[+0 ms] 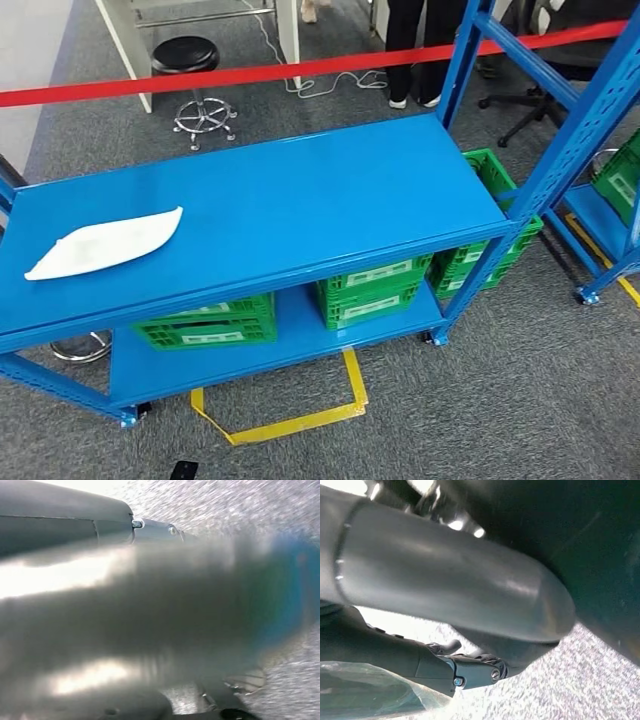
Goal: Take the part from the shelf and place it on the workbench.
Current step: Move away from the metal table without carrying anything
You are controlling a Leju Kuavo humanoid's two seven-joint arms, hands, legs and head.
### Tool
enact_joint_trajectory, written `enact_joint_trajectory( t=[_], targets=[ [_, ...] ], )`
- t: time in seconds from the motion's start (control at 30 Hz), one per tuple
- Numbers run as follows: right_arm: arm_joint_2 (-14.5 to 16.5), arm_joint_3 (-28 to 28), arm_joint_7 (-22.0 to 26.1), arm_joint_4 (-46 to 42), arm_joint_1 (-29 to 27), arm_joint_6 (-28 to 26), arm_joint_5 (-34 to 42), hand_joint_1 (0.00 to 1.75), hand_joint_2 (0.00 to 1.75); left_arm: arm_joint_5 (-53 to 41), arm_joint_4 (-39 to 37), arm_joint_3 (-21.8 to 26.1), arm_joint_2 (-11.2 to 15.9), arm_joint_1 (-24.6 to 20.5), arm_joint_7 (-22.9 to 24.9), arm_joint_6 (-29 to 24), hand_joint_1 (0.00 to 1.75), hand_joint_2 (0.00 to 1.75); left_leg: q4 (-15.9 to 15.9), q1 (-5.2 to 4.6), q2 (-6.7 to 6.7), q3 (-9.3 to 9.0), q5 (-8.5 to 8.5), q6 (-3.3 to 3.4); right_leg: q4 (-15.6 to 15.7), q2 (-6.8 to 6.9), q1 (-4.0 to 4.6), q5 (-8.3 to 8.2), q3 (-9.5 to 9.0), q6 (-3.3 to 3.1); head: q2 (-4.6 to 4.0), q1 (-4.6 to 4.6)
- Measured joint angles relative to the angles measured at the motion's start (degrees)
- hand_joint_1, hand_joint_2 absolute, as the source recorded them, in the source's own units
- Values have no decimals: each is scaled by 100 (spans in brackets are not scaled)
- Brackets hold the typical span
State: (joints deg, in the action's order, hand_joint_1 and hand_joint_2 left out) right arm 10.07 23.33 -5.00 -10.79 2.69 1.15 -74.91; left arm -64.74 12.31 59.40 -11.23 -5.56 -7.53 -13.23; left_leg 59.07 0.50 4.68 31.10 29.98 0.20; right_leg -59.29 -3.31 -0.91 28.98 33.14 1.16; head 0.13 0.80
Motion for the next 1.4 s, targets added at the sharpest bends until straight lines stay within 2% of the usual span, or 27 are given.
enact_joint_trajectory(
  t=[0.07, 0.13, 0.17, 0.23, 0.43, 0.47, 0.5, 0.57, 0.6, 0.63, 0.7, 0.73, 0.77, 0.8, 0.83, 0.9, 0.93, 0.97, 1.07, 1.13, 1.17, 1.23, 1.27, 1.3, 1.33, 1.37, 1.4],
  targets=[
    [8, -45, -18, -1, 10, 16, -104, 0, 0, 61, 1, 23, 8, -37, 124, 3, 0, 175, 209, -8, -148, 85, 121, -72, 56, 123, -25, 10, -73, -62, 0, 26],
    [10, -104, -56, -1, 16, 42, -228, 0, 0, 139, 1, 71, 14, -165, 311, 3, 0, 175, 829, -1, -333, 405, 384, -131, 78, 291, -29, 45, -139, -118, 0, 51],
    [10, -138, -86, -1, 23, 51, -282, 0, 0, 169, 1, 96, 20, -243, 418, 2, 0, 175, 1185, 10, -361, 605, 498, -151, 79, 376, -28, 66, -160, -133, 0, 52],
    [9, -196, -144, -2, 41, 64, -366, 0, 0, 218, 2, 132, 39, -364, 602, 0, 0, 175, 1565, 29, -383, 842, 525, -175, 78, 502, -26, 99, -200, -142, 0, 53],
    [9, -229, -173, -3, 55, 69, -403, 0, 0, 240, 2, 153, 52, -421, 700, -2, 0, 175, 1525, 38, -392, 848, 395, -180, 78, 557, -26, 117, -227, -141, 0, 55],
    [9, -237, -180, -3, 58, 71, -410, 0, 0, 242, 2, 160, 54, -434, 721, -2, 0, 175, 1466, 39, -394, 826, 340, -179, 78, 569, -26, 122, -234, -140, 0, 53],
    [10, -262, -236, -3, 64, 53, -416, 0, 0, 255, 2, 181, 67, -495, 807, -2, 0, 175, 1117, 37, -430, 680, 139, -163, 79, 602, -26, 143, -256, -122, 0, 51],
    [19, -309, -465, -7, 99, -5, -357, 0, 87, 244, 2, 208, 134, -720, 1218, 0, 0, 175, 372, 15, -496, 376, -173, -69, 82, 670, -18, 190, -287, -8, 0, 46],
    [22, -334, -593, -11, 114, -31, -286, 0, 131, 243, 4, 189, 181, -834, 1467, 3, 0, 175, 14, 8, -528, 225, -306, -7, 56, 652, -17, 238, -285, 62, 0, 40],
    [23, -342, -672, -17, 123, -37, -188, 0, 175, 249, 9, 136, 226, -902, 1650, 10, 0, 175, -51, 5, -527, 200, -290, 48, -50, 591, -16, 316, -229, 113, 0, 34],
    [7, -360, -686, -28, 114, -29, 56, 0, 175, 377, 33, -26, 284, -927, 1759, 41, 0, 87, -87, 13, -526, 177, -294, 109, -601, 429, -20, 597, 34, 142, 0, 16],
    [-5, -369, -666, -32, 112, -30, 192, 0, 131, 473, 52, -110, 307, -929, 1758, 65, 0, 44, -86, 9, -525, 175, -288, 128, -973, 386, -17, 738, 213, 147, 0, 11],
    [-17, -381, -642, -35, 111, -30, 335, 0, 87, 583, 76, -201, 325, -927, 1754, 91, 0, 0, -85, 4, -519, 167, -280, 139, -1265, 364, -14, 807, 356, 154, 0, 9],
    [-30, -399, -624, -36, 99, -30, 471, 0, 44, 692, 107, -292, 345, -922, 1747, 115, 0, 0, -83, 1, -507, 155, -269, 145, -1396, 354, -12, 776, 426, 158, 0, 9],
    [-42, -423, -610, -35, 73, -30, 604, 0, 0, 799, 144, -386, 362, -917, 1739, 138, 0, 0, -79, 1, -490, 140, -257, 144, -1311, 351, -13, 638, 400, 160, 0, 7],
    [-75, -481, -586, -33, -23, -30, 872, 0, 0, 1023, 235, -584, 392, -905, 1716, 184, 0, 0, -66, 4, -448, 109, -225, 112, -705, 348, -25, 231, 161, 147, 0, 5],
    [-87, -512, -565, -31, -76, -30, 1012, 0, 0, 1138, 281, -687, 410, -898, 1700, 208, 0, 0, -45, -5, -434, 109, -208, 85, -393, 342, -25, 99, 33, 135, 0, 3],
    [-98, -544, -543, -30, -123, -30, 1148, 0, 0, 1253, 323, -790, 430, -885, 1678, 231, 0, 0, -26, -14, -428, 125, -201, 53, -155, 335, -24, 58, -72, 112, 0, 2],
    [-122, -644, -465, -30, -235, -31, 1556, 0, 0, 1591, 407, -1095, 494, -797, 1621, 300, 0, 0, -7, -24, -428, 174, -211, -26, 30, 325, -10, 130, -166, 24, 0, 5],
    [-145, -719, -420, -44, -278, -32, 1830, 0, 0, 1827, 439, -1314, 528, -705, 1584, 346, 0, 0, 111, -8, -433, 213, -118, -80, 53, 344, -23, 118, -192, -42, 0, 10],
    [-156, -758, -402, -57, -289, -32, 1965, 0, 0, 1944, 449, -1423, 543, -651, 1562, 371, 0, 0, 316, 0, -436, 299, 3, -109, 67, 362, -33, 118, -210, -76, 0, 16],
    [-187, -835, -364, -106, -310, -31, 2238, 0, 0, 2166, 452, -1633, 561, -507, 1523, 420, 0, 0, 1006, 13, -438, 615, 318, -151, 72, 391, -32, 136, -231, -123, 0, 23],
    [-206, -871, -343, -142, -317, -31, 2364, 0, 0, 2271, 452, -1732, 572, -417, 1510, 440, 0, 0, 1333, 19, -438, 774, 424, -163, 72, 396, -30, 144, -238, -133, 0, 23],
    [-224, -909, -322, -190, -322, -30, 2490, 0, 0, 2377, 451, -1831, 583, -319, 1498, 462, 0, 0, 1518, 21, -438, 871, 437, -168, 72, 396, -29, 151, -249, -138, 0, 23],
    [-238, -948, -302, -248, -325, -31, 2617, 0, 0, 2484, 448, -1933, 597, -222, 1480, 485, 0, 0, 1504, 22, -438, 879, 343, -165, 72, 394, -29, 161, -264, -138, 0, 25],
    [-251, -984, -286, -311, -328, -33, 2739, 0, 0, 2586, 444, -2030, 608, -132, 1459, 506, 0, 0, 1280, 22, -438, 787, 158, -154, 72, 393, -29, 173, -286, -131, 0, 25],
    [-267, -1020, -267, -379, -330, -37, 2869, 0, 0, 2691, 439, -2133, 620, -48, 1439, 529, 0, 0, 908, 22, -443, 629, -62, -137, 72, 394, -29, 190, -310, -114, 0, 24]
  ],
)
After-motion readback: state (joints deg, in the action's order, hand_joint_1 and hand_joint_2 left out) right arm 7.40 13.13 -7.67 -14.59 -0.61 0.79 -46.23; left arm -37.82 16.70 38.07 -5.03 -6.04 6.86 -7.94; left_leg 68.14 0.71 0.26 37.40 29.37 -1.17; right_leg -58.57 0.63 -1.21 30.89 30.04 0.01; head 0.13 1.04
